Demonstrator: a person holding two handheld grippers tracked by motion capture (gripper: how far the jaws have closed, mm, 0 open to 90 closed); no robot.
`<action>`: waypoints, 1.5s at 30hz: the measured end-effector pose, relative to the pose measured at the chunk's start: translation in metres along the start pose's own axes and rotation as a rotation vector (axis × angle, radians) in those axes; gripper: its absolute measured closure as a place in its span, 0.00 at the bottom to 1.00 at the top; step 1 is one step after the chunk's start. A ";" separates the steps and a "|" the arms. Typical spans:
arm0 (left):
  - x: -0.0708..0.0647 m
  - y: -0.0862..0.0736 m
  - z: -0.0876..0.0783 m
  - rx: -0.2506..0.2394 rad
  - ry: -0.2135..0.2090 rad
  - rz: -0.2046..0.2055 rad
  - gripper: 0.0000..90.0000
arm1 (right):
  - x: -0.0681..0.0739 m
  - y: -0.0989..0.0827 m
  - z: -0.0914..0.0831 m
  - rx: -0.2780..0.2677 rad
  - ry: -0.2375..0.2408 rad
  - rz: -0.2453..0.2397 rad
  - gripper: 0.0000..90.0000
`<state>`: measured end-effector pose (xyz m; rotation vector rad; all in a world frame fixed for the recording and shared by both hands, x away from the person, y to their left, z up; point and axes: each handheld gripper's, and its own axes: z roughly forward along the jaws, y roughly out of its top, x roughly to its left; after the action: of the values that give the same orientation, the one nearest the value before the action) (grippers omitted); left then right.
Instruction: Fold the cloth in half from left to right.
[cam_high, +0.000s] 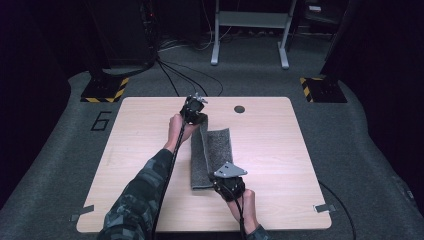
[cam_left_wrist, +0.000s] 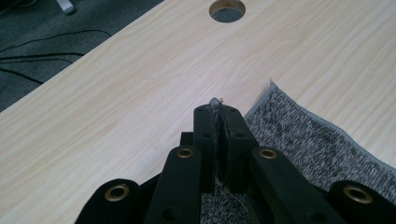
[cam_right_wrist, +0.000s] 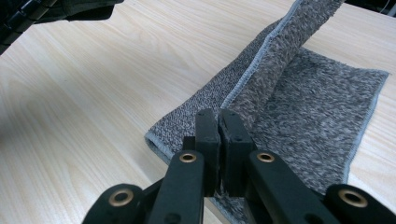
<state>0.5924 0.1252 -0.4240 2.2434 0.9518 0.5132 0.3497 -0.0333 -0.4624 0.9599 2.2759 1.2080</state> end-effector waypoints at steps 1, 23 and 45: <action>-0.002 0.001 0.002 -0.004 -0.003 -0.002 0.95 | 0.000 -0.001 0.000 0.006 -0.002 0.008 0.97; -0.033 0.014 0.045 0.044 -0.036 0.021 0.95 | -0.022 -0.026 -0.005 0.052 -0.072 0.039 0.97; -0.024 0.009 0.047 0.011 -0.101 -0.075 0.21 | -0.035 -0.051 -0.001 0.161 -0.113 0.103 0.72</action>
<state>0.6073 0.0831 -0.4543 2.2116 0.9844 0.3591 0.3534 -0.0791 -0.5035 1.1867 2.2850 0.9943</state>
